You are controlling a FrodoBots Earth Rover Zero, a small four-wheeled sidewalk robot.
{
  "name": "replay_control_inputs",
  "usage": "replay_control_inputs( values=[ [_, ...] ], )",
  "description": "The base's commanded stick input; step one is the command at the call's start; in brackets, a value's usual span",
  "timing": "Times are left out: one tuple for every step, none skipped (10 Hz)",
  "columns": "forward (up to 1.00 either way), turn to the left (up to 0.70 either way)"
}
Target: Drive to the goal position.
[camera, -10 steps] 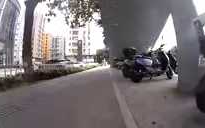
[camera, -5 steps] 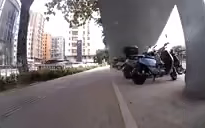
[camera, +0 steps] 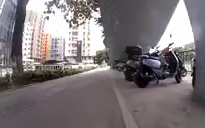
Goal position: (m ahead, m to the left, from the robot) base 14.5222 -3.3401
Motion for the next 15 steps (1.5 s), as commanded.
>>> replay_control_inputs(
  values=[
    [0.45, 0.0],
    [0.45, 0.0],
    [0.45, 0.0],
    [0.45, 0.0],
    [0.45, 0.05],
    [0.45, 0.1],
    [0.45, 0.21],
    [0.45, 0.24],
    [0.45, 0.12],
    [0.45, 0.01],
    [0.45, 0.0],
    [0.45, 0.0],
    [0.45, 0.0],
    [0.45, 0.0],
    [0.45, 0.0]
  ],
)
